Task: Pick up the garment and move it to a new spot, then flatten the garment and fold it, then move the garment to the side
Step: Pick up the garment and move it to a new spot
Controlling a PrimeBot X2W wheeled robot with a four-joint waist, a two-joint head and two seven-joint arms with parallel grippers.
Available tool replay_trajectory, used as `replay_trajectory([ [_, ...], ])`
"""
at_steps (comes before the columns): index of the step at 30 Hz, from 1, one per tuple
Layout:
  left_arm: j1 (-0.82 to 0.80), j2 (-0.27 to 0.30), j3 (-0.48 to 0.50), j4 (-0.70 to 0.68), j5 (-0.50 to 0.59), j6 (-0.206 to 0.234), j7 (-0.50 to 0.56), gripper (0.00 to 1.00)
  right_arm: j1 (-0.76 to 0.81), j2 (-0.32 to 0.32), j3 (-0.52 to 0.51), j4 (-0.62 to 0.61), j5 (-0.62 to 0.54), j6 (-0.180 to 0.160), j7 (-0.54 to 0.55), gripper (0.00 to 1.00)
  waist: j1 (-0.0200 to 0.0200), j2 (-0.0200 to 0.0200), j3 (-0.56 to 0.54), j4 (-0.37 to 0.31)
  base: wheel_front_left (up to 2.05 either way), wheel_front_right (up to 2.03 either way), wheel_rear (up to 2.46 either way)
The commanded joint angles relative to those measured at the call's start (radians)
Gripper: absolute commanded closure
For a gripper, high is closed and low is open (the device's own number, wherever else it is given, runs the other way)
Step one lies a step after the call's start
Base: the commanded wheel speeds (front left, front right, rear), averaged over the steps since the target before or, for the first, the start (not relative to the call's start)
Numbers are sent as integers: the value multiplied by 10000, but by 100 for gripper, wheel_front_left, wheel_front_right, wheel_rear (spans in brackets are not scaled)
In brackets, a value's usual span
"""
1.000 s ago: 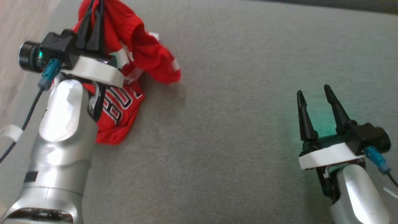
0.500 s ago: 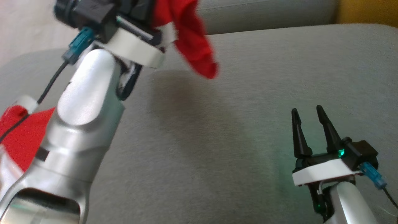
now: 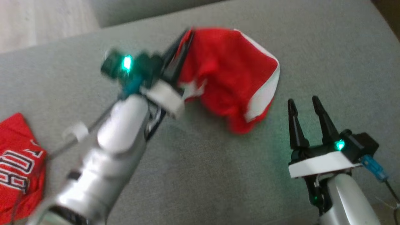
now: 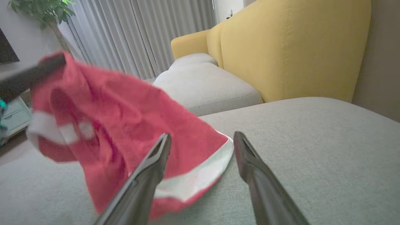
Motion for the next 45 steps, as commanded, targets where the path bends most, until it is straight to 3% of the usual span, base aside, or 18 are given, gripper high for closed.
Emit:
replay_trajectory([
  [1, -204, 169, 363, -345, 87, 102, -88, 100, -339, 10, 229, -353, 57, 77, -55, 0, -2, 0, 397, -222, 0, 0, 0],
  [3, 434, 130, 714, -523, 109, 290, -91, 100, -382, 10, 193, -328, 57, 77, -55, 0, -2, 0, 523, -185, 0, 0, 0],
  [4, 775, 101, 892, -636, 113, 354, -92, 82, -389, 10, 161, -306, 52, 77, -55, 0, -2, 0, 545, -131, 0, 0, 0],
  [5, 1096, 66, 1093, -795, 127, 443, -93, 20, -385, 10, 110, -281, 53, 77, -55, 0, -2, 0, 537, -52, 0, 0, 0],
  [6, 1413, 31, 1305, -1010, 172, 552, -94, 0, -371, 10, 68, -254, 80, 77, -55, 0, -2, 0, 506, 28, 0, 0, 0],
  [15, 3992, -207, 2906, -2777, 483, 1115, -96, 0, 32, 10, -210, -206, 88, 77, -55, 0, -2, 0, -617, 1089, 0, 0, 0],
  [25, 7191, -240, 4320, -5472, 556, 2126, -96, 0, 1147, 10, -566, -356, -333, 77, -55, 0, -2, 0, -2005, 2329, 0, 0, 0],
  [30, 8396, -241, 4563, -6585, 1414, 1894, -96, 0, 1724, 10, -773, -684, -643, 77, -55, 0, -2, 0, -2420, 2718, 0, 0, 0],
  [45, 9385, -242, 4823, -5940, 1398, 1775, -97, 0, 2575, 10, -779, -800, -702, 77, -55, 0, -2, 0, -2921, 2672, 0, 0, 0],
])
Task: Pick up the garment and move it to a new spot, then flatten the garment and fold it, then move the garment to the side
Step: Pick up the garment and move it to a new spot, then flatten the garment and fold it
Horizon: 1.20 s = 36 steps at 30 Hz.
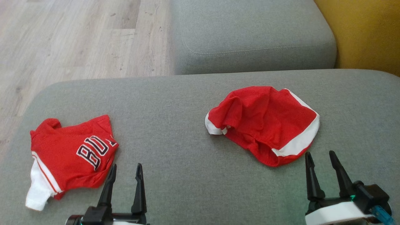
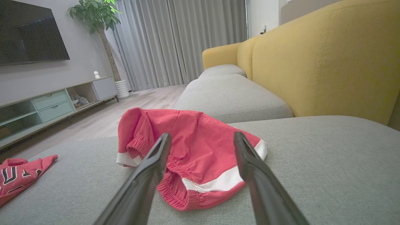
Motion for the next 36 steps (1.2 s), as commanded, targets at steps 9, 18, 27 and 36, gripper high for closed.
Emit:
replay_trajectory([
  [9, -466, -18, 373, -183, -264, 19, -53, 0, -203, -55, 323, -285, -100, 77, -61, 0, 1, -1, -75, -73, 0, 0, 0],
  [18, -445, -18, 204, -128, 54, -46, -53, 0, -104, -55, 388, -256, -48, 77, -61, 0, 1, -1, -170, -40, 0, 0, 0],
  [27, -445, -18, 119, -122, 77, -70, -53, 0, -91, -55, 423, -256, -17, 77, -61, 0, 1, -1, -148, -118, 0, 0, 0],
  [36, -608, -18, -320, -135, -254, -225, -53, 0, -254, -55, 501, -345, -169, 77, -61, 0, 1, -1, 197, -677, 0, 0, 0],
])
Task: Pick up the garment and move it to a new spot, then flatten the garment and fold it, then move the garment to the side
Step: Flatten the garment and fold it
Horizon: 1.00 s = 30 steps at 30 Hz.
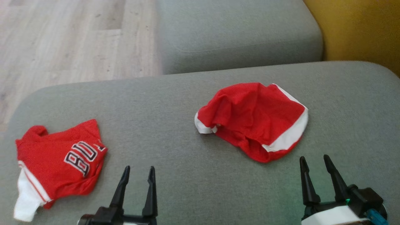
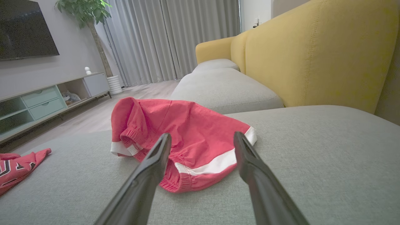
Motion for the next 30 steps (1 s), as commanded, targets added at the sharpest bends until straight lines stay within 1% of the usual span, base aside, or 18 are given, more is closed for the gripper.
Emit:
replay_trajectory([
  [1, -655, -18, 154, -277, -141, -61, -53, 0, -472, -56, 268, -362, -107, 77, -63, 0, 0, -1, 196, -270, 0, 0, 0],
  [4, -972, -18, -184, -235, -686, -201, -53, 0, -559, -56, 313, -448, -203, 77, -63, 0, 0, -1, 479, -638, 0, 0, 0],
  [10, -2213, -18, -1440, 191, -2143, -842, -53, 0, -919, -56, 416, -645, -288, 77, -63, 0, 0, -1, 1352, -1474, 0, 0, 0],
  [12, -2790, -18, -1972, 456, -2620, -1024, -53, 0, -1101, -56, 396, -721, -220, 77, -63, 0, 0, -1, 1658, -1742, 0, 0, 0],
  [15, -3600, -18, -3001, 1259, -3586, -1305, -53, 0, -1271, -56, 379, -762, -97, 77, -63, 0, 0, -1, 1997, -2159, 0, 0, 0],
  [17, -4144, -18, -3668, 1889, -4321, -1401, -53, 0, -1338, -56, 432, -766, -54, 77, -63, 0, 0, -1, 2147, -2464, 0, 0, 0],
  [20, -4903, -18, -4596, 2723, -5313, -1456, 87, 0, -1464, -56, 429, -772, 42, 77, -63, 0, 0, -1, 2334, -2939, 0, 0, 0],
  [23, -5476, -18, -5304, 3332, -6236, -1422, 417, 0, -1553, -56, 471, -815, 127, 77, -63, 0, 0, -1, 2486, -3411, 0, 0, 0],
  [27, -6003, -18, -5711, 3915, -7607, -1220, 692, 0, -1619, -56, 523, -846, 245, 77, -63, 0, 0, -1, 2678, -3990, 0, 0, 0],
  [30, -6295, -18, -5879, 4245, -8519, -1094, 763, 0, -1610, -56, 493, -864, 311, 77, -63, 0, 0, -1, 2769, -4292, 0, 0, 0],
])
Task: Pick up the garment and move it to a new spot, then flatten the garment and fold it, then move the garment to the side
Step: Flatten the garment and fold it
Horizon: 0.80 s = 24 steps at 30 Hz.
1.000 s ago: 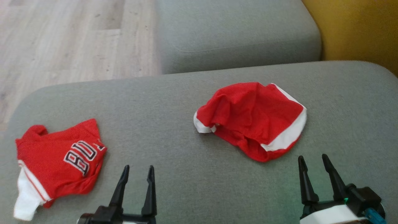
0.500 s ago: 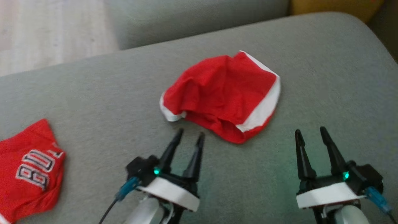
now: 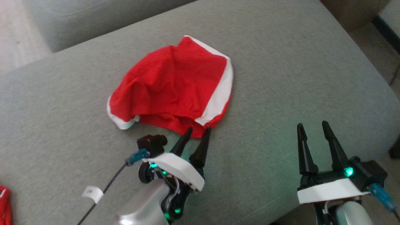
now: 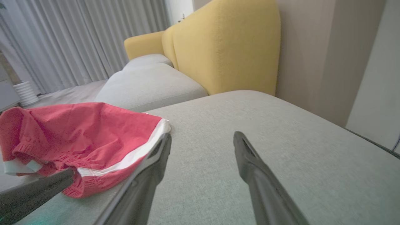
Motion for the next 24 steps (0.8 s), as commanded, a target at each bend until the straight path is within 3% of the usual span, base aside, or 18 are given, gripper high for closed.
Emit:
replay_trajectory([
  [1, -464, -9, 136, -102, -474, 54, -30, 0, -292, -56, 214, -347, 97, 77, -63, 0, -1, 0, 218, -396, 0, 0, 0],
  [7, -978, -9, -141, 464, -1583, 191, -295, 0, -285, -56, 198, -375, 157, 77, -63, 0, -1, 0, 319, -561, 0, 0, 0],
  [8, -1041, -9, -219, 562, -1737, 198, -299, 6, -285, -56, 196, -378, 164, 77, -63, 0, -1, 0, 330, -556, 0, 0, 0],
  [9, -1103, -9, -296, 649, -1891, 202, -297, 24, -285, -56, 198, -381, 169, 77, -63, 0, -1, 0, 341, -542, 0, 0, 0],
  [10, -1173, -9, -389, 721, -2022, 193, -292, 57, -291, -56, 209, -384, 170, 77, -63, 0, -1, 0, 356, -512, 0, 0, 0],
  [11, -1249, -9, -525, 794, -2121, 171, -237, 73, -301, -56, 210, -387, 168, 77, -63, 0, -1, 0, 376, -472, 0, 0, 0],
  [12, -1249, -9, -525, 794, -2121, 171, -237, 73, -301, -56, 210, -387, 168, 77, -63, 0, -1, 0, 376, -472, 0, 0, 0],
  [13, -1323, -9, -674, 864, -2199, 136, -167, 100, -315, -56, 206, -391, 172, 77, -63, 0, -1, 0, 396, -430, 0, 0, 0],
  [18, -1607, -9, -1319, 1046, -2361, -97, -161, 100, -406, -56, 211, -419, 152, 77, -63, 0, -1, 0, 505, -72, 0, 0, 0],
  [24, -1641, 18, -1533, 1128, -1981, -329, -676, 100, -434, -56, 96, -448, 135, 77, -63, 0, -1, 0, 534, 926, 0, 0, 0],
])
